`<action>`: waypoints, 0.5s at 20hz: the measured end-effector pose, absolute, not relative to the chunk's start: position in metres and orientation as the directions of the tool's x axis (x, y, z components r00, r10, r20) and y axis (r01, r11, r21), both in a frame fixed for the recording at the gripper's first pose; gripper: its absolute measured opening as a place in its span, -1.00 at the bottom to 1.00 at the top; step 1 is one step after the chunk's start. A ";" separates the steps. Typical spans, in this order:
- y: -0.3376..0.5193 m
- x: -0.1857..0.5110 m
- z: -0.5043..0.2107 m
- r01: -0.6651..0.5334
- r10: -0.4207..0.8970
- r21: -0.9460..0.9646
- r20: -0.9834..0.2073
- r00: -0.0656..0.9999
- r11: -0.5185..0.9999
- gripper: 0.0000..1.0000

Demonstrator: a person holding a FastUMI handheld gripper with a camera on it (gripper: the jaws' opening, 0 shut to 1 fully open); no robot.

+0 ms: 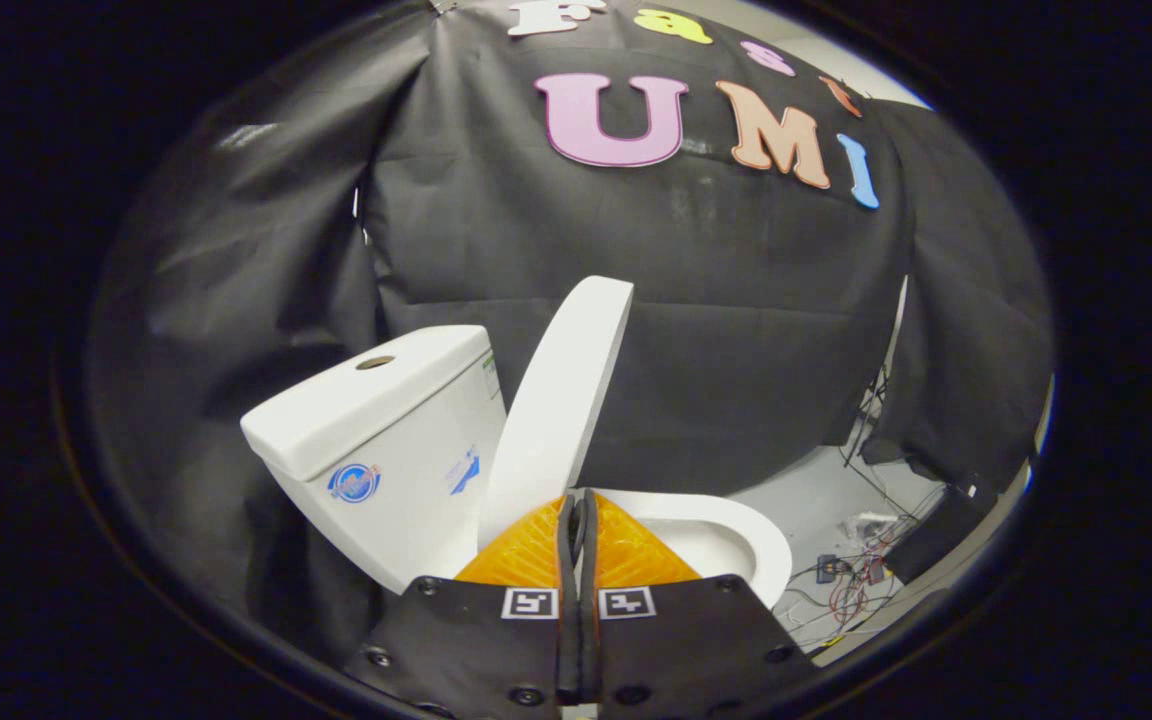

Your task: Open the toilet lid.

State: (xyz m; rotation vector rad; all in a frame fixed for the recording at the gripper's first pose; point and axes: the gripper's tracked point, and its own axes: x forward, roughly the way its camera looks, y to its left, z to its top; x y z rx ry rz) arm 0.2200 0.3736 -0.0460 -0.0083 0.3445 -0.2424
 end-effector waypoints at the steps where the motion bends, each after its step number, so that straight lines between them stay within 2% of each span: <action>1: 0.376 0.221 -0.045 0.231 -0.235 -0.052 -0.332 0.914 0.972 -0.99; 10: 0.393 0.228 -0.042 0.209 -0.219 -0.064 -0.325 0.920 0.976 -0.99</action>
